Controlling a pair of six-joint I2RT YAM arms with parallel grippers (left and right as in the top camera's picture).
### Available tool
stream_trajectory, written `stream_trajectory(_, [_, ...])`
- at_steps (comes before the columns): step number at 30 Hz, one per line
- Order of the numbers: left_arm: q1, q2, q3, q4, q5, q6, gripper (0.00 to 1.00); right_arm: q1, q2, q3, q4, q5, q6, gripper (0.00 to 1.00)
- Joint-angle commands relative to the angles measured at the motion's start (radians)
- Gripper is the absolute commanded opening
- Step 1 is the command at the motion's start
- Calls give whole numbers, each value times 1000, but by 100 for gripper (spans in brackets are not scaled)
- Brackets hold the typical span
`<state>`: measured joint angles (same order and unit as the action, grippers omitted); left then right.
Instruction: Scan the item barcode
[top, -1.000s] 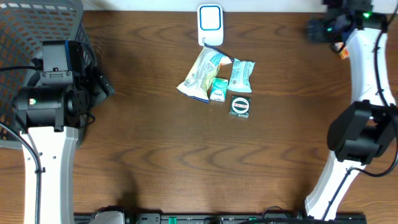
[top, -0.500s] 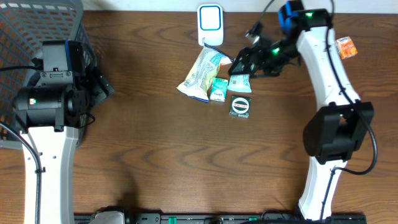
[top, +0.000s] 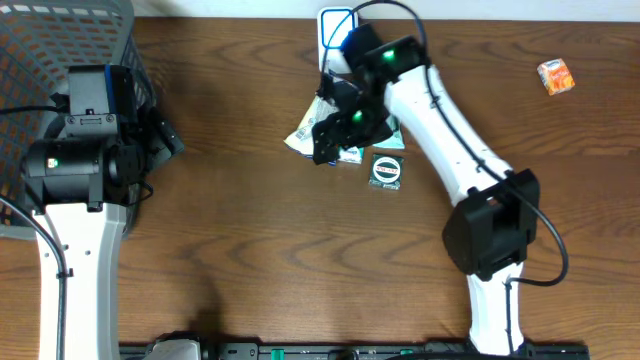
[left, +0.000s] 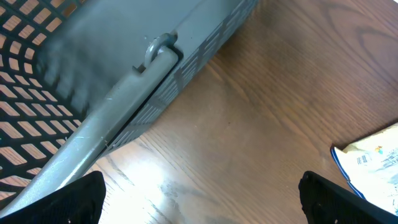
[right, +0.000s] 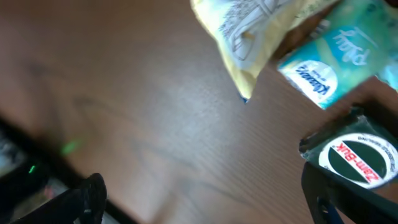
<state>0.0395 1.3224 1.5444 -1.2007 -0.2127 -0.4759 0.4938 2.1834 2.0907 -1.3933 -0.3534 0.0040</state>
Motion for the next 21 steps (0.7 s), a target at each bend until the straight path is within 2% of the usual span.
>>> stream_trajectory(1, [8,4,-3,-3,-13,-16,98,35,-5,-10,13,153,157,97])
stream_trajectory(11, [8,4,-3,-3,-13,-16,98,48,-5,-12,109,206,161,99])
stream_trajectory(14, [8,4,-3,-3,-13,-16,97,41,-5,-12,130,299,193,91])
stream_trajectory(15, [8,4,-3,-3,-13,-16,98,37,-5,-12,129,334,222,82])
stream_trajectory(17, [8,4,-3,-3,-13,-16,98,24,-5,-12,125,377,262,71])
stream_trajectory(21, [8,4,-3,-3,-13,-16,98,-3,-5,-12,138,378,265,67])
